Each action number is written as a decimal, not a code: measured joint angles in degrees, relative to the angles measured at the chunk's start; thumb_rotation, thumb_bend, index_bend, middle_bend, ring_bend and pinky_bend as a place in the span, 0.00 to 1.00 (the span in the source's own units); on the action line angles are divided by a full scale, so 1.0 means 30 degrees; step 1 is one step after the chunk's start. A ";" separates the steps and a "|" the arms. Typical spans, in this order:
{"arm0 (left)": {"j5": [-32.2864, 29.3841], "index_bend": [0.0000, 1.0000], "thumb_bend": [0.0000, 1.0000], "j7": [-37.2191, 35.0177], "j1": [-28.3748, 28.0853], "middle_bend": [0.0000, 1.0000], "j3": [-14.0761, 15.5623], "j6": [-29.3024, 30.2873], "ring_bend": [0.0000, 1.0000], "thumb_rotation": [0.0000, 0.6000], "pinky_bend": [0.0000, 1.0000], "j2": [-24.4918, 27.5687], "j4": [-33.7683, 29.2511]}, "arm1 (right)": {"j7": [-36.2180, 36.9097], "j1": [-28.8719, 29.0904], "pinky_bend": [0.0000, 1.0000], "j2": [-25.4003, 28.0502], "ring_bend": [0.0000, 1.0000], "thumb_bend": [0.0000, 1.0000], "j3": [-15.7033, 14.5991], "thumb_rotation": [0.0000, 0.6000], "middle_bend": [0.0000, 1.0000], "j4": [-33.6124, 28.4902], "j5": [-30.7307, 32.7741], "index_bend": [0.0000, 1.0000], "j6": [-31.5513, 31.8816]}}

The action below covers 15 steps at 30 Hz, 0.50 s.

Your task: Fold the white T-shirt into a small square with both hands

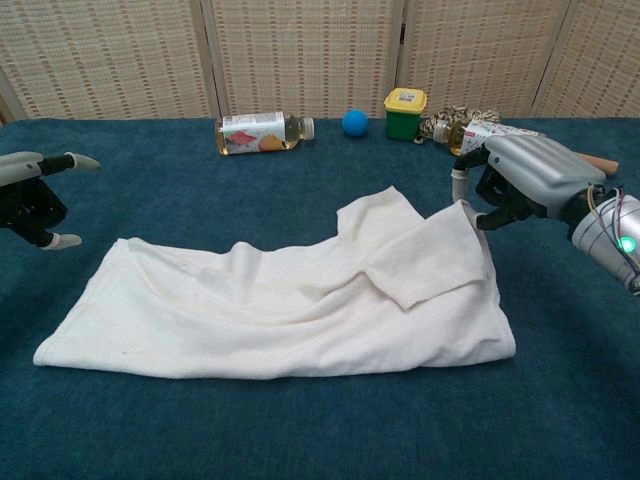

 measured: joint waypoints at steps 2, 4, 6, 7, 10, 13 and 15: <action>0.0084 0.00 0.35 -0.0106 0.0097 0.89 0.0006 0.0069 0.84 1.00 0.98 0.0092 -0.0076 | 0.0051 0.0172 1.00 -0.0179 0.97 0.61 0.0088 1.00 0.97 0.0345 0.0126 0.83 -0.0142; 0.0122 0.00 0.35 -0.0169 0.0148 0.89 0.0009 0.0089 0.84 1.00 0.98 0.0148 -0.0120 | 0.0101 0.0367 1.00 -0.0387 0.97 0.61 0.0166 1.00 0.97 0.0742 0.0273 0.83 -0.0341; 0.0162 0.00 0.35 -0.0229 0.0202 0.89 0.0012 0.0104 0.84 1.00 0.98 0.0203 -0.0167 | 0.0163 0.0529 1.00 -0.0586 0.97 0.61 0.0230 1.00 0.97 0.1087 0.0413 0.83 -0.0516; 0.0177 0.00 0.35 -0.0254 0.0230 0.89 0.0013 0.0115 0.84 1.00 0.98 0.0231 -0.0194 | 0.0198 0.0598 1.00 -0.0674 0.97 0.61 0.0264 1.00 0.97 0.1233 0.0483 0.83 -0.0593; 0.0233 0.00 0.35 -0.0294 0.0327 0.89 0.0047 0.0142 0.84 1.00 0.98 0.0353 -0.0309 | 0.0303 0.0846 1.00 -0.0997 0.97 0.61 0.0417 1.00 0.97 0.1807 0.0725 0.83 -0.0820; 0.0285 0.00 0.35 -0.0317 0.0400 0.89 0.0067 0.0178 0.84 1.00 0.98 0.0432 -0.0404 | 0.0355 0.1094 1.00 -0.1293 0.97 0.61 0.0509 1.00 0.97 0.2383 0.0948 0.83 -0.1114; 0.0293 0.00 0.35 -0.0339 0.0436 0.89 0.0069 0.0197 0.84 1.00 0.98 0.0453 -0.0449 | 0.0392 0.1251 1.00 -0.1475 0.97 0.61 0.0536 1.00 0.97 0.2737 0.1062 0.83 -0.1313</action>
